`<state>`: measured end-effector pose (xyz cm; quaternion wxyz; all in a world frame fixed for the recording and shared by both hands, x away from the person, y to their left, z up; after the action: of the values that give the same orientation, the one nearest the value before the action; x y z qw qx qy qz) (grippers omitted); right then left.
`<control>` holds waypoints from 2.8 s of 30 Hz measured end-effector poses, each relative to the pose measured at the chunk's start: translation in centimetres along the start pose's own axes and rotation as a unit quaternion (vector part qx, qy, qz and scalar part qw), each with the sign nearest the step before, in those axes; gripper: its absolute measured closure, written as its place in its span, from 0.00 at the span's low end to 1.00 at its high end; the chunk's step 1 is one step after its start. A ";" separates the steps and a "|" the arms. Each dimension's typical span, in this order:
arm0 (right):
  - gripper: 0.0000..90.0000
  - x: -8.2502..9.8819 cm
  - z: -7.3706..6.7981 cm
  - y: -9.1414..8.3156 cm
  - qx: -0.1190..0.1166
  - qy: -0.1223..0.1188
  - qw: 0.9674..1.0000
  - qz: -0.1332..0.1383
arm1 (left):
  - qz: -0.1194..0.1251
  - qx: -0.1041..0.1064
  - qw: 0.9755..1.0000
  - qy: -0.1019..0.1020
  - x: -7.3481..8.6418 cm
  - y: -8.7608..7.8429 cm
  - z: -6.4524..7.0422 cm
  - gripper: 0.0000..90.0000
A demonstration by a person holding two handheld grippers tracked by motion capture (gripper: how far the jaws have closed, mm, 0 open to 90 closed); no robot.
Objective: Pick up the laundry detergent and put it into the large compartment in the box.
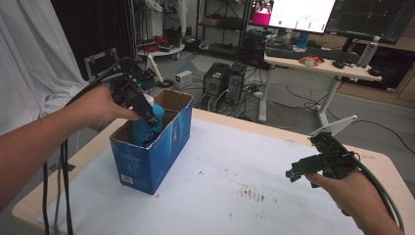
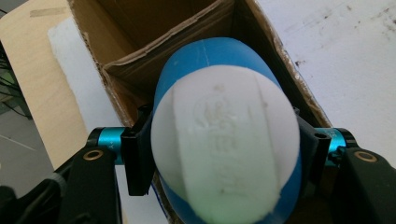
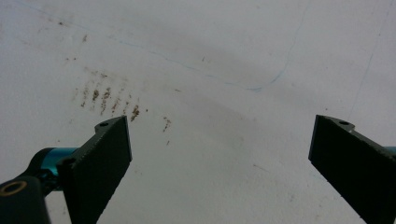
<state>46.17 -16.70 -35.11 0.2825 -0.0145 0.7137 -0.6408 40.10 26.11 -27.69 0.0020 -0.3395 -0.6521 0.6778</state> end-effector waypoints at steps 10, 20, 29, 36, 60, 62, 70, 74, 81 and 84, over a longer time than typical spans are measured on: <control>0.06 0.0 -0.1 0.0 0.000 -0.001 1.000 -0.002 | -0.001 0.007 1.000 0.010 0.8 1.2 0.3 0.41; 0.06 0.1 0.1 0.0 0.001 0.000 1.000 -0.001 | -0.003 0.011 1.000 0.024 1.5 2.4 0.5 0.41; 0.06 0.1 0.1 0.0 -0.001 0.001 1.000 0.000 | 0.006 0.014 0.999 0.037 1.8 2.5 0.6 0.41; 0.06 0.2 0.0 0.1 -0.002 0.002 1.000 -0.002 | 0.010 0.016 0.999 0.042 2.0 2.5 0.6 0.41; 0.06 0.2 0.2 0.3 -0.003 0.003 1.000 -0.002 | 0.003 0.009 0.999 0.033 1.6 1.8 0.5 0.35; 0.06 0.2 0.2 0.3 -0.004 0.004 1.000 -0.001 | 0.001 0.011 0.999 0.034 1.5 1.6 0.5 0.35; 0.06 0.2 -0.1 0.4 -0.005 0.003 1.000 -0.004 | -0.003 0.020 0.999 0.043 0.6 0.2 0.6 0.34; 0.06 0.2 0.0 0.4 -0.003 0.004 1.000 -0.003 | -0.002 0.015 0.999 0.041 0.2 -0.6 0.6 0.34; 0.06 0.2 0.3 0.2 -0.003 0.006 1.000 -0.003 | -0.006 0.013 0.999 0.045 -1.9 -3.1 1.2 0.32; 0.06 0.2 0.2 0.2 -0.004 0.008 1.000 -0.003 | 0.003 0.006 0.999 0.045 -3.1 -4.3 1.9 0.32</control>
<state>46.14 -16.94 -35.36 0.2745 -0.0122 0.7184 -0.6390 39.69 23.70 -22.62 0.0313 -0.3714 -0.6467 0.6655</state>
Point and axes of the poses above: each handheld gripper's, and its own axes: y roughly forward along the jaws, x roughly out of its underside, z roughly to its right, the point moved 2 cm from there along y, roughly forward along the jaws, and after that the axes turned 2 degrees about x, right-handed, at the moved point
